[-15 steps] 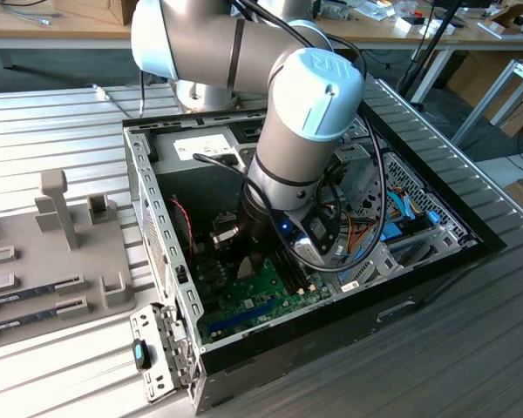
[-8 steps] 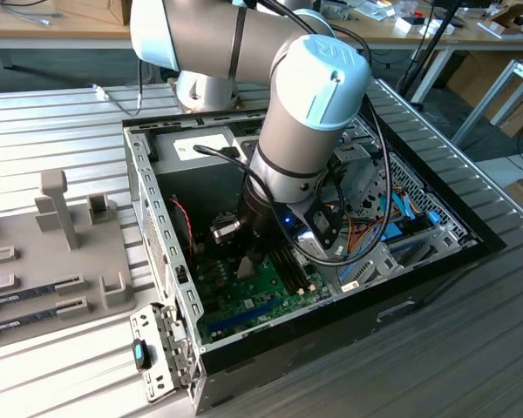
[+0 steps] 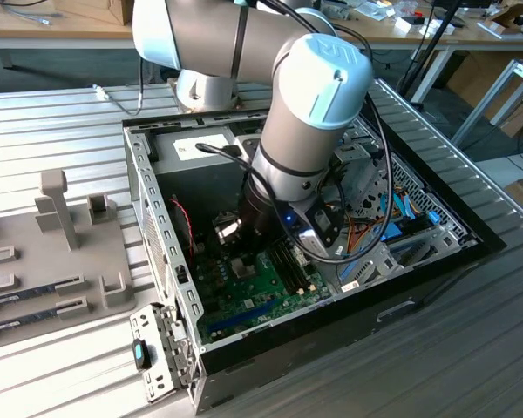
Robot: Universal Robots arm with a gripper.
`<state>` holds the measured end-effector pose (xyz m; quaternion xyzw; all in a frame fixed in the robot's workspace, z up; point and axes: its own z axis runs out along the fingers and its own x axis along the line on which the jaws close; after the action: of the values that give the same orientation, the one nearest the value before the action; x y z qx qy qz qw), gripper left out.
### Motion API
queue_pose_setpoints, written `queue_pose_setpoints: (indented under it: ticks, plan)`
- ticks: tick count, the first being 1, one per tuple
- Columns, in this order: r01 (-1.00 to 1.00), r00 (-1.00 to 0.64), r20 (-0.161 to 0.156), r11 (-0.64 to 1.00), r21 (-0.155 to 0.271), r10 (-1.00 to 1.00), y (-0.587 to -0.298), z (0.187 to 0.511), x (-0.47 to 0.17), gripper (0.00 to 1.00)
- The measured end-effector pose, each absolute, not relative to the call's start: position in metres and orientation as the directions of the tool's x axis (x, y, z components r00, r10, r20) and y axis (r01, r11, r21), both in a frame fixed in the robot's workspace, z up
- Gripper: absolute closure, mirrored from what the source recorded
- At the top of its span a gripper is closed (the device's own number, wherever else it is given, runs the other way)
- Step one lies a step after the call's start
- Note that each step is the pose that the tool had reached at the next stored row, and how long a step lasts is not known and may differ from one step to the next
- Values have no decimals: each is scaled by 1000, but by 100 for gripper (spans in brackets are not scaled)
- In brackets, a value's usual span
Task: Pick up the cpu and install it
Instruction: 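Place the cpu into insertion slot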
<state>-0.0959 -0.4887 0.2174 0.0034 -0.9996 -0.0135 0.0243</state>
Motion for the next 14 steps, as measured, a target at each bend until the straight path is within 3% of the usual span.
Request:
queue_pose_setpoints:
  ticks: [14]
  plan:
    - [-5,-997,71,999,42,-8,-489,226,-53,89]
